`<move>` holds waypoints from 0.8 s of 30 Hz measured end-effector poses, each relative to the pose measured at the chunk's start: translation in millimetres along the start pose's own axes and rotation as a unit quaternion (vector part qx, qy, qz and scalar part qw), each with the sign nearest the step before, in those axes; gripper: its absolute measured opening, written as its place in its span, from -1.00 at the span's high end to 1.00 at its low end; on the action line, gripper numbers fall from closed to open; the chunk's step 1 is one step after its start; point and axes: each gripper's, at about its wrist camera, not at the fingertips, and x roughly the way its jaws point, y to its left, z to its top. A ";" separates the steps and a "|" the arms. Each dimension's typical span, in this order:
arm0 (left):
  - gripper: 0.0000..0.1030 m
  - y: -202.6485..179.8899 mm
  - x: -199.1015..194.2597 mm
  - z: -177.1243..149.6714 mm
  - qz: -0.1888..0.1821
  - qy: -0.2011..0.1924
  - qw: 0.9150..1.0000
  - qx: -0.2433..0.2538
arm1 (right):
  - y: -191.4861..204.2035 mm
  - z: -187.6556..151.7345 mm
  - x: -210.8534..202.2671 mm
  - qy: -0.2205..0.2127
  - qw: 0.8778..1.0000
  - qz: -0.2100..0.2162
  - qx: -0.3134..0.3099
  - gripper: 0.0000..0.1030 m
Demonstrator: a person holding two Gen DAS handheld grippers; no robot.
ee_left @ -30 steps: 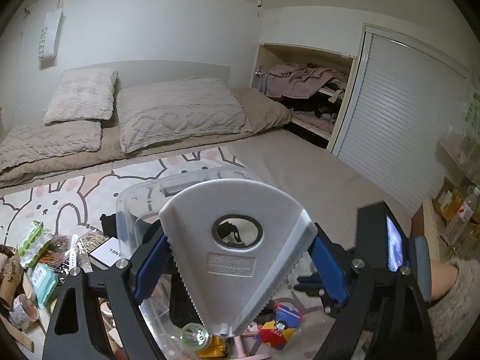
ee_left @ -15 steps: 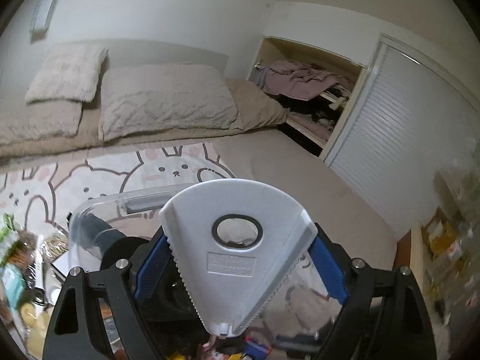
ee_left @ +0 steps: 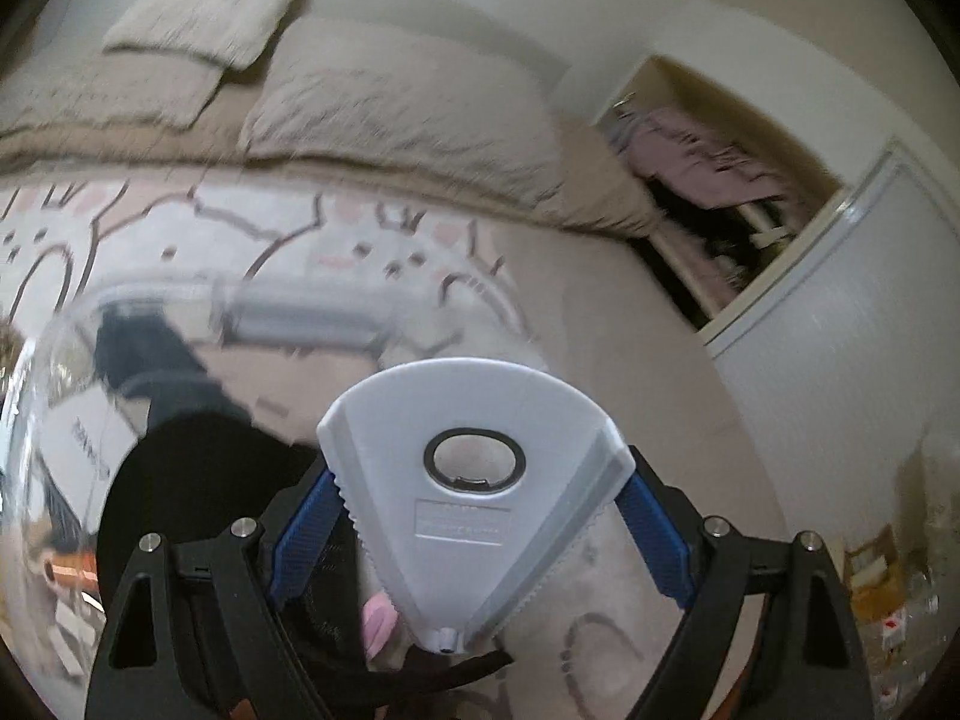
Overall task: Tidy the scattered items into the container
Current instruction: 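Lower the white scraper into the container with the left tool while the right tool holds the roller inside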
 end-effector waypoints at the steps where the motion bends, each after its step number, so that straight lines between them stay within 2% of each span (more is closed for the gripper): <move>1: -0.71 3.3 3.6 -1.3 0.005 0.002 1.000 -0.004 | 0.2 -0.1 -0.2 0.000 1.000 -0.001 0.000 0.89; 4: -0.71 11.8 13.0 -5.0 0.025 0.013 1.000 -0.009 | 1.1 0.7 0.6 0.001 1.000 -0.002 0.000 0.89; 7: -0.71 19.3 26.0 -10.4 0.047 0.048 0.997 -0.023 | 1.6 1.2 1.4 0.000 1.000 0.000 -0.001 0.89; 9: -0.72 22.4 34.6 -14.5 0.041 0.080 0.996 -0.031 | 2.5 1.5 2.0 0.000 1.000 0.002 -0.002 0.89; 11: -0.87 25.7 38.8 -17.9 0.030 0.105 0.993 -0.045 | 4.3 1.3 2.6 0.001 1.000 0.004 -0.003 0.89; 12: -1.00 26.9 36.9 -18.3 0.028 0.105 0.993 -0.051 | 5.5 1.1 3.0 0.001 1.000 0.005 -0.005 0.89; 17: -1.00 21.1 11.3 -11.9 0.029 0.074 0.996 -0.031 | 6.0 0.7 4.9 0.004 1.000 0.008 -0.010 0.89; 24: -1.00 13.5 -9.2 -9.7 0.032 0.060 0.998 0.007 | 6.5 1.9 6.6 0.002 1.000 0.010 -0.005 0.89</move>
